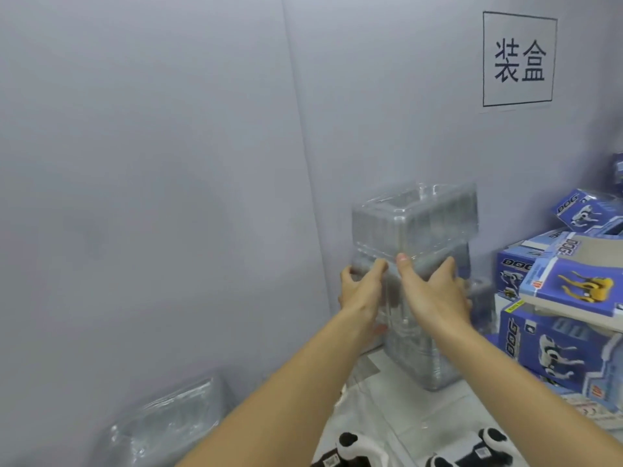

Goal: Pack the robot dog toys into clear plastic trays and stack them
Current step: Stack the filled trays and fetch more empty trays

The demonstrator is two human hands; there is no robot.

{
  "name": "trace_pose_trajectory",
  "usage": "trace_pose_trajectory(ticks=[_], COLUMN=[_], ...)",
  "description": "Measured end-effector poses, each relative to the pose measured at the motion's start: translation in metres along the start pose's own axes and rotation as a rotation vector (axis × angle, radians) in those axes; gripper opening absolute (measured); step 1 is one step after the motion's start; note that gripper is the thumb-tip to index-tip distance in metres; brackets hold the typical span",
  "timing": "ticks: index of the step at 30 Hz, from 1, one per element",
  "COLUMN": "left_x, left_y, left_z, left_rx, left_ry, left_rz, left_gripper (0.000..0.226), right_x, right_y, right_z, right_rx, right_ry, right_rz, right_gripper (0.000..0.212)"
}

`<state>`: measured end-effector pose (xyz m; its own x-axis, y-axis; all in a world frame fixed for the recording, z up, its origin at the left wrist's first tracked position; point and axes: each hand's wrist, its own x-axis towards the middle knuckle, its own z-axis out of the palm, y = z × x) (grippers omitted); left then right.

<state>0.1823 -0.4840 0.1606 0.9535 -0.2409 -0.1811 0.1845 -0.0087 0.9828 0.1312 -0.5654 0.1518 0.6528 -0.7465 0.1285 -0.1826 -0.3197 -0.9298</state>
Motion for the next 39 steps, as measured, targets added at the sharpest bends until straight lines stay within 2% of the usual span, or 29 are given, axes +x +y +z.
trace_pose_trajectory(ticks=[2, 4, 6, 8, 10, 12, 17, 21, 23, 26, 29, 32, 35, 39], left_x=[-0.005, -0.007, -0.011, -0.014, -0.015, -0.013, -0.004, -0.001, 0.0, 0.002, 0.003, 0.0, -0.005, -0.011], left_y=[-0.003, -0.003, -0.004, -0.003, -0.001, 0.001, 0.002, 0.006, 0.008, 0.011, 0.007, 0.002, 0.0, 0.003], left_z=[-0.019, -0.034, -0.04, -0.039, -0.035, -0.03, -0.032, -0.04, -0.045, -0.061, -0.08, -0.092, -0.1, -0.106], left_rx=[-0.014, -0.039, -0.066, -0.086, -0.101, -0.109, -0.108, -0.103, -0.087, -0.067, -0.054, -0.073, -0.14, -0.205], left_ry=[0.031, 0.031, 0.005, -0.008, -0.017, -0.028, -0.027, -0.052, -0.059, -0.058, -0.077, -0.063, -0.031, -0.028], left_rz=[-0.005, -0.024, -0.046, -0.05, -0.055, -0.06, -0.069, -0.068, -0.059, -0.068, -0.082, -0.076, -0.087, -0.101], left_gripper=[0.055, 0.045, 0.042, 0.042, 0.043, 0.043, 0.044, 0.055, 0.063, 0.05, 0.042, 0.028, 0.015, 0.017], right_x=[-0.013, -0.014, -0.003, 0.017, 0.038, 0.056, 0.075, 0.08, 0.08, 0.078, 0.071, 0.067, 0.066, 0.057], right_y=[-0.001, -0.001, 0.0, 0.006, 0.014, 0.022, 0.028, 0.028, 0.029, 0.033, 0.039, 0.046, 0.048, 0.049], right_z=[0.003, -0.001, -0.011, -0.021, -0.028, -0.033, -0.04, -0.045, -0.044, -0.037, -0.027, -0.021, -0.024, -0.018], right_rx=[0.003, 0.035, 0.075, 0.034, -0.082, -0.239, -0.712, -0.916, -0.968, -0.981, -1.126, -1.203, -1.103, -0.923], right_ry=[-0.067, -0.093, -0.035, 0.067, 0.09, 0.038, -0.295, -0.367, -0.361, -0.347, -0.241, -0.235, -0.307, -0.427], right_rz=[-0.025, -0.04, -0.048, -0.024, 0.005, 0.025, -0.057, -0.122, -0.144, -0.17, -0.229, -0.294, -0.34, -0.387], right_gripper=[0.09, 0.072, 0.045, 0.033, 0.037, 0.042, 0.034, 0.044, 0.05, 0.055, 0.048, 0.038, 0.043, 0.056])
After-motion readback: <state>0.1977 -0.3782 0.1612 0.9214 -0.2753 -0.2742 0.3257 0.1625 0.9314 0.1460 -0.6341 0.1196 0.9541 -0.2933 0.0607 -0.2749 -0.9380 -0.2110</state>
